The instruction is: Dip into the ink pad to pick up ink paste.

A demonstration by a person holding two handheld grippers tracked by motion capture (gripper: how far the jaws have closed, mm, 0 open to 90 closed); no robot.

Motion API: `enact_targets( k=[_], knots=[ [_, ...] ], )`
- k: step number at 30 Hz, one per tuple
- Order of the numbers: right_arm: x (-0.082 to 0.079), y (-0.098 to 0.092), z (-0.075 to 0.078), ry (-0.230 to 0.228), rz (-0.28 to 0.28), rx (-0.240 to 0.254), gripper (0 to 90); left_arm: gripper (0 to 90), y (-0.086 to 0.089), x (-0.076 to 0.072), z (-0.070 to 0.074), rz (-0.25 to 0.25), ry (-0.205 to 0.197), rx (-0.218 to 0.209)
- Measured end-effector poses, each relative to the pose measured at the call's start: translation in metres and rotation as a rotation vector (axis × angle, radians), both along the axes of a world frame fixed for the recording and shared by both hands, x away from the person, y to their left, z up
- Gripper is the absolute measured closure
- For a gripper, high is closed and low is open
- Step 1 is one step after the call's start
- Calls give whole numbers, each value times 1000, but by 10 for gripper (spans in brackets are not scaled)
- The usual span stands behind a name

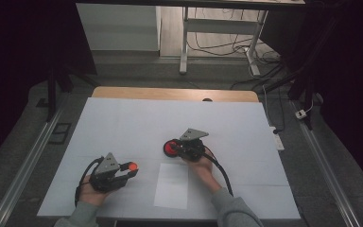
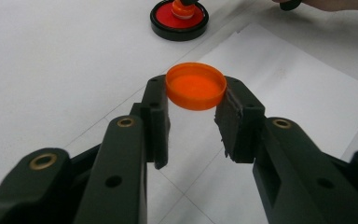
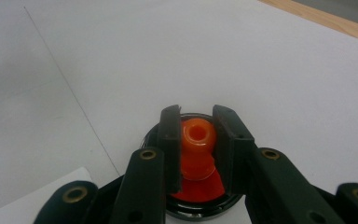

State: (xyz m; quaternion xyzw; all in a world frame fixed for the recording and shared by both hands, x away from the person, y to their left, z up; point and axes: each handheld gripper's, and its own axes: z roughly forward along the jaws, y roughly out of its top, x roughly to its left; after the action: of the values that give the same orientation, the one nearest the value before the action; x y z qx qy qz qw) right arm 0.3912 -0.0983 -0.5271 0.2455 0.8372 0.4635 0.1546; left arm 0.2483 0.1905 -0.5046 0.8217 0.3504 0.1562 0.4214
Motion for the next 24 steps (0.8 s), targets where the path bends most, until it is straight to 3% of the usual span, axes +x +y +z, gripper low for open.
enact_targets(
  k=[24],
  knots=[
    [0,-2,-2,-2,2,12,731,652,1,-1,1,3,-6,-3]
  ],
)
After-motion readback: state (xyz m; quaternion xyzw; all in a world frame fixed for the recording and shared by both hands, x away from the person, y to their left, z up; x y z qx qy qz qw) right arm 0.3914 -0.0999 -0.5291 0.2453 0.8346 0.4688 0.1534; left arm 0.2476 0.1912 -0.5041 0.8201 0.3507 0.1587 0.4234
